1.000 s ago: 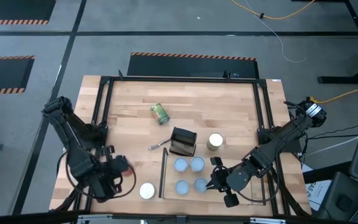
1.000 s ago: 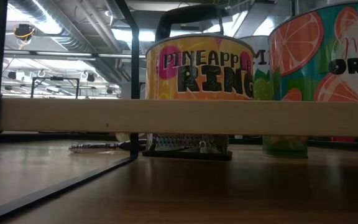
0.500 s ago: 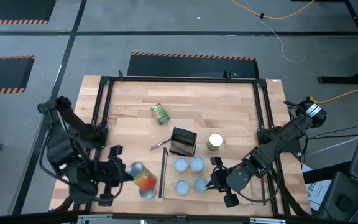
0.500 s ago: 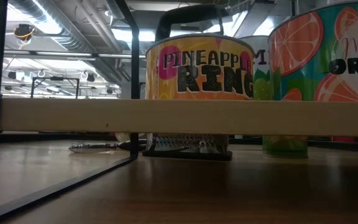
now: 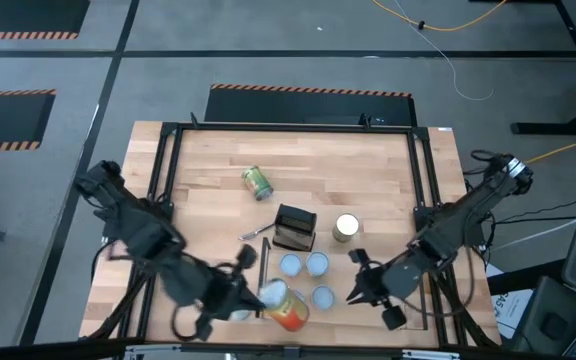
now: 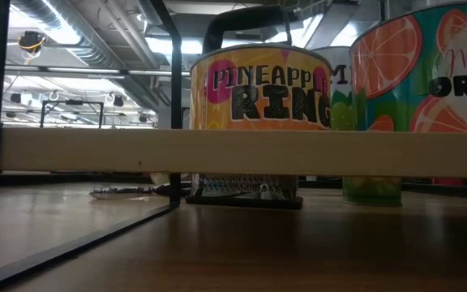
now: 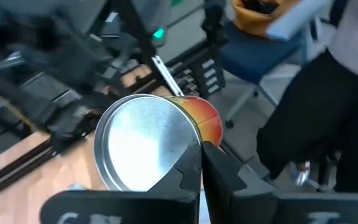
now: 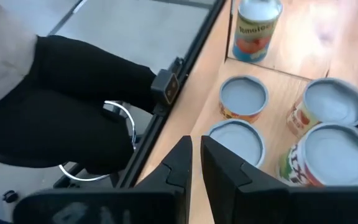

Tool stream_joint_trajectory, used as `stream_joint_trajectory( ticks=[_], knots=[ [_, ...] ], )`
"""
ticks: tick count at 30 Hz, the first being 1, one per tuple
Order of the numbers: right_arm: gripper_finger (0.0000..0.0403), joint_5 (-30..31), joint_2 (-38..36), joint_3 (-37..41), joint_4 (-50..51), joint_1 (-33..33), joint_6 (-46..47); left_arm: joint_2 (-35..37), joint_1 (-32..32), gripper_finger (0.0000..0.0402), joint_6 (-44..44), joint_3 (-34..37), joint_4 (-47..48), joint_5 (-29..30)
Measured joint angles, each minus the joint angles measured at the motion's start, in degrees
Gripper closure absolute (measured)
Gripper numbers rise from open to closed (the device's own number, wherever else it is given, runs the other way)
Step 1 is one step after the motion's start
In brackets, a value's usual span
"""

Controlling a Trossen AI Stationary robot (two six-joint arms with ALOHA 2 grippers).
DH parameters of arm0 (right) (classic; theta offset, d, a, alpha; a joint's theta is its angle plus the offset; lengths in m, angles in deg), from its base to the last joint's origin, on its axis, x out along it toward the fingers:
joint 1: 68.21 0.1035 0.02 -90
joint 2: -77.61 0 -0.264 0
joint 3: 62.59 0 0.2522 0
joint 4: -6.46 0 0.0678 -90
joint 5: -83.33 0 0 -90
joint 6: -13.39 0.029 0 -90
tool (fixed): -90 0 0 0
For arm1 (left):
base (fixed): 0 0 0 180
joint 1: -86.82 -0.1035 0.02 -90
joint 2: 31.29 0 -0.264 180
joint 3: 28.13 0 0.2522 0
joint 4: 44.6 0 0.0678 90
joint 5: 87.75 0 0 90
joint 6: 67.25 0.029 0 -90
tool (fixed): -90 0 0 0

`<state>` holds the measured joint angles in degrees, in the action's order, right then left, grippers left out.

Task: Pick and place cans onto a shelf
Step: Put the canned pineapple on the shelf

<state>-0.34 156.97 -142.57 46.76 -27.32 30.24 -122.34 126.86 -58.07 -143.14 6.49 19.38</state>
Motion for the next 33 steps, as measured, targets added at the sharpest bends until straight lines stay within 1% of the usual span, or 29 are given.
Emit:
stream_joint_trajectory(
  ticks=[7,12,16,19,22,26,28,30,33],
  knots=[
    [0.0363,0.0,-5.2,0.0,0.2,0.2,-7.0,-6.9,-7.2,0.0401,10.4,0.0,-4.4,-13.1],
    [0.0363,0.0,-5.2,0.0,-3.9,0.2,-14.9,-11.5,-11.2,0.0401,15.3,0.0,-7.0,-22.5],
    [0.0363,0.1,-4.2,0.0,-8.0,0.1,-19.9,-14.3,-13.7,0.0401,18.2,0.0,-9.4,-28.0],
    [0.0363,0.1,-4.0,0.0,-10.4,-0.3,-20.0,-15.7,-14.9,0.0402,18.4,0.0,-10.2,-30.5],
    [0.0363,0.1,-4.0,0.0,-10.5,-1.3,-17.9,-16.0,-15.7,0.0402,18.5,0.0,-10.7,-32.6],
    [0.0361,0.1,-3.9,0.0,-10.6,-3.0,-14.9,-16.0,-16.1,0.0402,18.5,0.0,-11.2,-33.4],
    [0.0349,0.0,-3.7,0.0,-10.5,-4.0,-13.8,-16.0,-16.0,0.0401,18.5,0.0,-11.4,-33.4],
    [0.0329,0.1,-3.7,0.0,-10.6,-5.0,-13.7,-16.0,-16.0,0.0401,18.5,0.0,-11.4,-33.4],
    [0.0293,-0.1,-3.7,0.0,-10.8,-5.9,-15.9,-16.0,-15.6,0.0401,18.5,0.0,-11.4,-33.4]
  ],
)
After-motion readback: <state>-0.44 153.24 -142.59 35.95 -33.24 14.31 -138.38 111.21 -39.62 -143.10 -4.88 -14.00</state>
